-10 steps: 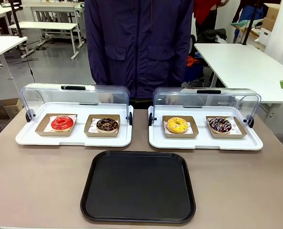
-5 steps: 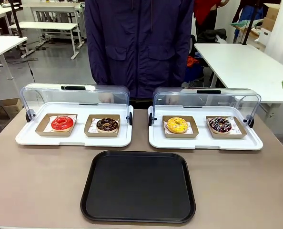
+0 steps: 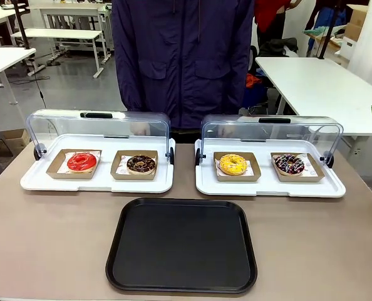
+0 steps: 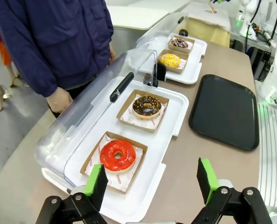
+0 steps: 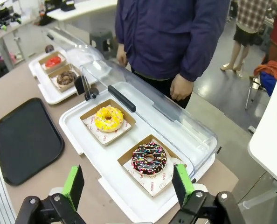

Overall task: Move the first donut from the left to the tray.
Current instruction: Pick up the Paper togo box containing the Donut indicated by the person and place it on the Handle tray.

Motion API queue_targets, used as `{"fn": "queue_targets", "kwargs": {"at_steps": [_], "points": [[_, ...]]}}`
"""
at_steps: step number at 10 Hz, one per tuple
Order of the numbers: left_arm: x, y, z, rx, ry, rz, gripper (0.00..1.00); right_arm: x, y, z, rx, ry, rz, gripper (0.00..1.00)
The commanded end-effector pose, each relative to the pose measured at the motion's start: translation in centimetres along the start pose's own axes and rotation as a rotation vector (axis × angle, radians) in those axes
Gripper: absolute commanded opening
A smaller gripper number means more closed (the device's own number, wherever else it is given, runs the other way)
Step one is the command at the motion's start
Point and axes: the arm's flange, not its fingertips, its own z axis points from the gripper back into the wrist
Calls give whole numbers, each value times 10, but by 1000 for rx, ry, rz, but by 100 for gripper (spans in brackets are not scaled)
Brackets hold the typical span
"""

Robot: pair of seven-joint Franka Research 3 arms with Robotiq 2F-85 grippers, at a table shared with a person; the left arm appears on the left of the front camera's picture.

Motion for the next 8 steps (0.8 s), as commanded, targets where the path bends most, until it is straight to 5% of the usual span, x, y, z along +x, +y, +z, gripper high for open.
{"fn": "queue_targets", "kwargs": {"at_steps": [1, 8], "points": [[2, -1, -1, -5, 1, -6, 100, 0, 0, 0, 3, -3, 2, 100], [2, -1, -1, -5, 1, -6, 100, 0, 0, 0, 3, -3, 2, 100]]}}
